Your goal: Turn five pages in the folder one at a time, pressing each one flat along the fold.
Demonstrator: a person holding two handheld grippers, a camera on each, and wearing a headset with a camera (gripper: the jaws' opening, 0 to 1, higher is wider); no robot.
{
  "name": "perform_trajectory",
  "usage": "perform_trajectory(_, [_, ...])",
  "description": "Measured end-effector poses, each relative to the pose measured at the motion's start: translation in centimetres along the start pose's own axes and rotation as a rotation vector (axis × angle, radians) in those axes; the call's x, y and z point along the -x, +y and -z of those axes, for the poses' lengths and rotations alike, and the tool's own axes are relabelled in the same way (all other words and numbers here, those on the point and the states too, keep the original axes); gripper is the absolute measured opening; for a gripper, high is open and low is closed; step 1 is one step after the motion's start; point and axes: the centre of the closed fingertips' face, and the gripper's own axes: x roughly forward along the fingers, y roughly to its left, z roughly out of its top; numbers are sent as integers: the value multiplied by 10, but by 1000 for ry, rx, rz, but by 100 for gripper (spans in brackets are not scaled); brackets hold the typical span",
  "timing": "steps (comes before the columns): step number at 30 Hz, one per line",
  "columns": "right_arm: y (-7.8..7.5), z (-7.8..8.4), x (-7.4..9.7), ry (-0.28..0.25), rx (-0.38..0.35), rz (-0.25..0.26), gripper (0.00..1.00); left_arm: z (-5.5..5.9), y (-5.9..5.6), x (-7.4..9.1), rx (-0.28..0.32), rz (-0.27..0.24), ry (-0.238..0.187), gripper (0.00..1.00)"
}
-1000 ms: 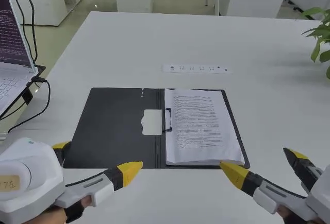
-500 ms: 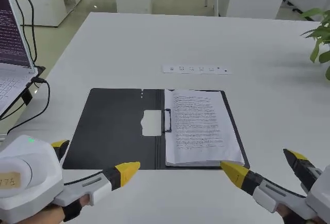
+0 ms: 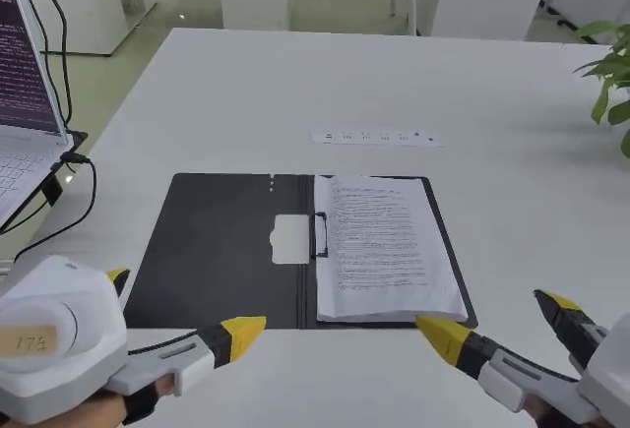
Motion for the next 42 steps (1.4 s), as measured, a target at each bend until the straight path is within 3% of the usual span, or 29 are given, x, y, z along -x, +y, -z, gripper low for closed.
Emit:
perform_trajectory(14, [1, 0, -1, 6, -3, -8, 98, -5, 1, 0, -23, -7, -3, 99])
perform_trajectory(42, [0, 4, 0, 14, -13, -8, 96, -3, 1, -1, -14, -13, 3, 99])
